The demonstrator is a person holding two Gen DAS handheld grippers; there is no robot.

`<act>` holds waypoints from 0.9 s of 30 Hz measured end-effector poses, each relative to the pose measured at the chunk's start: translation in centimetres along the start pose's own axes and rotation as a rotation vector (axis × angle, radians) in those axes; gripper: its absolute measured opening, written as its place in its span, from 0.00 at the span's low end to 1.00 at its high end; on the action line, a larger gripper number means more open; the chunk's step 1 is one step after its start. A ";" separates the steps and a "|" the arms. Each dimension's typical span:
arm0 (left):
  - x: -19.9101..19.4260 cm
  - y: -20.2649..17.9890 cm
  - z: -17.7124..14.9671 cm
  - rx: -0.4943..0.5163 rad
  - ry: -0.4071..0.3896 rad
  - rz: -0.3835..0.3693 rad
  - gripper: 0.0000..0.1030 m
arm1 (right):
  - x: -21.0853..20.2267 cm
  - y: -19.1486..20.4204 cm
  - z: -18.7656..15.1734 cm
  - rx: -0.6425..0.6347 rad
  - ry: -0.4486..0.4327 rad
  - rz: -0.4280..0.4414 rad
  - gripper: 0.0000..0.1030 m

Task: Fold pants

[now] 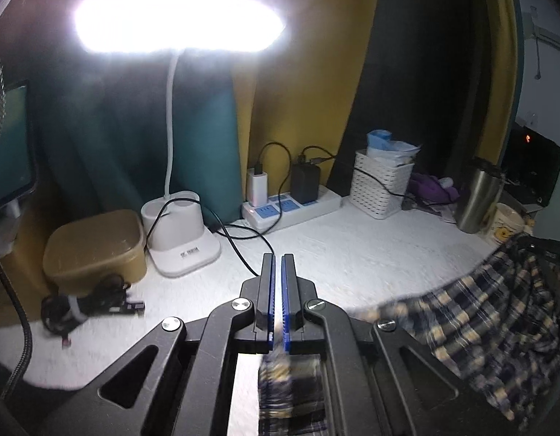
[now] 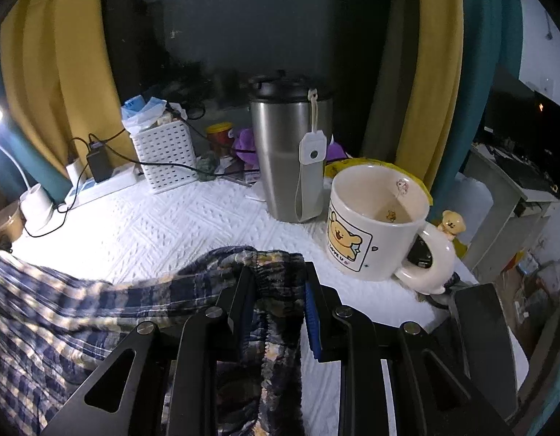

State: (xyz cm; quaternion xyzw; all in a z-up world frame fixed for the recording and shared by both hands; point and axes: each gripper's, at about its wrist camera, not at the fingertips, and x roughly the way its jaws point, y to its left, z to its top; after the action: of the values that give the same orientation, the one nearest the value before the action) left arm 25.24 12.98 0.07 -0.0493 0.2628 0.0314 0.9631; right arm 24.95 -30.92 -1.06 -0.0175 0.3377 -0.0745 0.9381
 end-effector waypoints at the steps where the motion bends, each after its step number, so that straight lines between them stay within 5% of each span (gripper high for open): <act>1: 1.0 0.2 0.2 0.001 0.012 0.000 0.01 | 0.4 0.0 0.0 0.000 0.006 -0.003 0.24; 10: 6.7 1.9 -3.2 -0.060 0.265 0.013 0.05 | 4.3 -0.6 -1.1 -0.003 0.120 -0.035 0.24; 11: 7.2 1.9 -3.7 -0.066 0.297 -0.002 0.17 | 4.8 -0.5 -1.2 -0.010 0.136 -0.038 0.24; 12: 7.5 1.9 -4.2 -0.071 0.323 -0.016 0.43 | 5.3 -0.3 -1.3 -0.019 0.155 -0.043 0.24; 14: 8.0 1.7 -5.1 -0.080 0.349 -0.027 0.66 | 6.3 -0.3 -1.6 -0.023 0.182 -0.052 0.25; 17: 8.0 1.2 -5.7 -0.062 0.360 -0.028 0.65 | 7.0 -0.1 -1.7 -0.031 0.205 -0.059 0.37; 20: 8.8 0.2 -6.3 0.006 0.388 -0.035 0.65 | 7.2 -0.4 -1.9 -0.028 0.217 -0.066 0.75; 22: 9.1 -0.8 -6.6 0.088 0.378 0.003 0.65 | 7.1 -0.6 -2.1 -0.030 0.219 -0.065 0.76; 27: 9.4 -0.6 -6.2 0.075 0.386 0.030 0.65 | 7.1 -1.0 -2.6 -0.048 0.240 -0.110 0.76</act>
State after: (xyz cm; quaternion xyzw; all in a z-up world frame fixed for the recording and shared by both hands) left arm 30.26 11.99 -9.97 -0.0147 0.4442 0.0261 0.8954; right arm 28.58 -32.93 -7.49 -0.0496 0.4479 -0.1192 0.8847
